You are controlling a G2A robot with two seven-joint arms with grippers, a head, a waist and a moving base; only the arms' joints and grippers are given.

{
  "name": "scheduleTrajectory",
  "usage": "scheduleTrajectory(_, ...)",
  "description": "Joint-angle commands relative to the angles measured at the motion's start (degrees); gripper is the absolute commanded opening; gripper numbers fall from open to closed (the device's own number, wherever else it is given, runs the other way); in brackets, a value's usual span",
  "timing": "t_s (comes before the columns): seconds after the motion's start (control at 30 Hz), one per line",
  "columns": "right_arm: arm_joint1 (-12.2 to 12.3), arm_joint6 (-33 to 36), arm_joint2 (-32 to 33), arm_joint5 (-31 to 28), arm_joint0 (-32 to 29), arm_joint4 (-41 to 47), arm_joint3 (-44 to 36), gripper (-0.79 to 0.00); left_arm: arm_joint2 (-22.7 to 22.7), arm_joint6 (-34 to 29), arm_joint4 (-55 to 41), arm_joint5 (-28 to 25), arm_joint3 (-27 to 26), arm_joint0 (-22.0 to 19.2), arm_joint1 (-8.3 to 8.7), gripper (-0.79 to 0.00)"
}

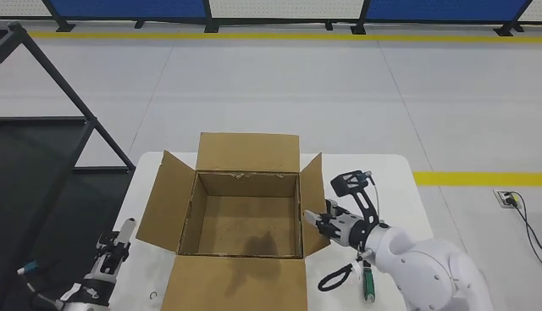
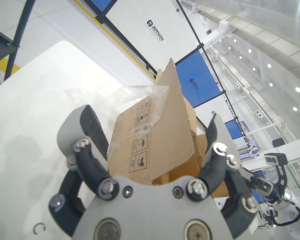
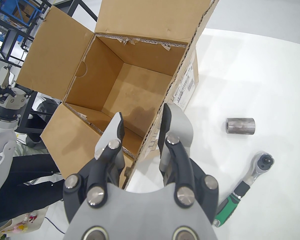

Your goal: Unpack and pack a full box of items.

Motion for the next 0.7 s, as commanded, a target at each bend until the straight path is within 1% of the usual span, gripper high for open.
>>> scheduleTrajectory(0.0, 0.02, -0.05, -0.35, -0.01, 0.17, 0.07, -0.12, -0.391, 0.36, -0.16, 0.25, -0.25, -0.15, 0.16, -0.02, 0.0)
scheduleTrajectory(0.03, 0.04, -0.17, -0.49, -0.02, 0.23, 0.15, -0.19, -0.348, 0.51, -0.22, 0.37, -0.35, -0.2, 0.23, -0.02, 0.0)
scheduleTrajectory(0.07, 0.06, -0.25, -0.65, 0.04, 0.23, 0.28, -0.27, -0.329, 0.65, -0.15, 0.5, -0.4, -0.25, 0.32, -0.04, 0.0)
scheduleTrajectory(0.1, 0.07, -0.32, -0.73, 0.02, 0.23, 0.3, -0.34, -0.243, 0.71, -0.15, 0.54, -0.44, -0.28, 0.35, -0.04, 0.0)
scheduleTrajectory(0.13, 0.09, -0.44, -0.84, 0.05, 0.21, 0.4, -0.42, -0.209, 0.76, -0.12, 0.51, -0.47, -0.29, 0.38, -0.05, 0.0)
scheduleTrajectory(0.17, 0.1, -0.52, -1.0, 0.0, 0.21, 0.46, -0.49, -0.194, 0.79, -0.18, 0.58, -0.54, -0.3, 0.42, -0.05, 0.0)
scheduleTrajectory(0.47, 0.01, -1.42, -3.42, -0.52, 1.62, 1.85, 1.12, -0.197, 0.41, -0.02, 0.53, -0.82, -0.44, 0.81, -0.08, 0.0)
scheduleTrajectory(0.6, -0.05, -1.59, -4.58, -0.47, 2.49, 2.0, 2.0, -0.188, 0.28, 0.12, 0.4, -0.93, -0.49, 1.05, -0.1, 0.0)
scheduleTrajectory(0.67, -0.04, -1.73, -4.87, -0.19, 2.78, 1.72, 2.22, -0.166, 0.25, 0.14, 0.39, -0.97, -0.53, 1.14, -0.12, 0.0)
